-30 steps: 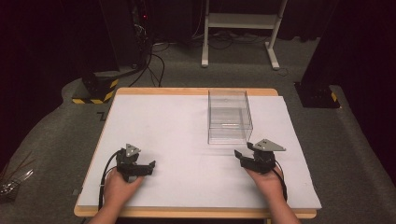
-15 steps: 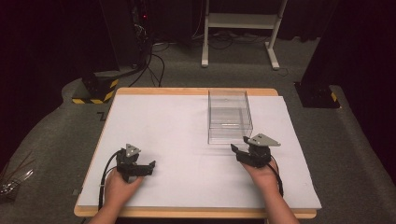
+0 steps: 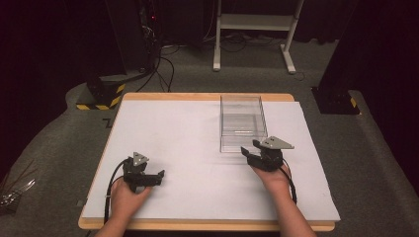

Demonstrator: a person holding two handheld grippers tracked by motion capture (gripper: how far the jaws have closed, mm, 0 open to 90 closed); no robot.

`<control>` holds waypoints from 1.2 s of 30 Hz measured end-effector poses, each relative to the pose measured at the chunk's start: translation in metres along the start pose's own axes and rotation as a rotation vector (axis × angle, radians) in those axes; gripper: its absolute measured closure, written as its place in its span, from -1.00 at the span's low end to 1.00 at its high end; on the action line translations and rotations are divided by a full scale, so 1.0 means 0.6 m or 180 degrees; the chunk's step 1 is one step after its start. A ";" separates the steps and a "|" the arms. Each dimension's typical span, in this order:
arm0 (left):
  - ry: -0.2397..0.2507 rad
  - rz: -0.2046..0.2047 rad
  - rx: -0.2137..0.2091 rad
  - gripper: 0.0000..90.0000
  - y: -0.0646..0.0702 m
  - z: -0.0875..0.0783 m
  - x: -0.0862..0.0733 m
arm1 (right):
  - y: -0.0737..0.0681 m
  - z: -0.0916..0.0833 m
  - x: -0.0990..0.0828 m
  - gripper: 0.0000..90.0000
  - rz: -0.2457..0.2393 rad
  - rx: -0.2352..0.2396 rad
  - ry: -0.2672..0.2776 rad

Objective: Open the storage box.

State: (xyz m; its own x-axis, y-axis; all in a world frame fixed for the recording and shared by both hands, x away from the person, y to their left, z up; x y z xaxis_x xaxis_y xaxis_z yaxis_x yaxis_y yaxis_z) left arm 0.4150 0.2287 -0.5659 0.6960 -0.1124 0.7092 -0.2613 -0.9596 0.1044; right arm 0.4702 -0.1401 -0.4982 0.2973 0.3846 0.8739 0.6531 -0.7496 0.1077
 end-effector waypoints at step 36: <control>-0.0001 0.0001 0.0000 -0.93 0.000 0.000 0.000 | 0.030 0.027 0.014 0.16 0.0051 0.0084 0.0199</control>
State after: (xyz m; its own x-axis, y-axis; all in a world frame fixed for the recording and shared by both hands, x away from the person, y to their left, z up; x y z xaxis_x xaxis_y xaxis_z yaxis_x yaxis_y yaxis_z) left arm 0.4149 0.2289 -0.5659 0.6962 -0.1128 0.7090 -0.2616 -0.9595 0.1043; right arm 0.4957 -0.1415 -0.4966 0.2643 0.3377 0.9034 0.6669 -0.7406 0.0817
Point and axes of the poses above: each handheld gripper's, and its own axes: z roughly forward along the jaws, x roughly out of its top, y roughly to its right, the point moved 8 cm from there along z, roughly forward along the jaws, and after that the axes turned 9 degrees about -z, right-handed, at the moved point
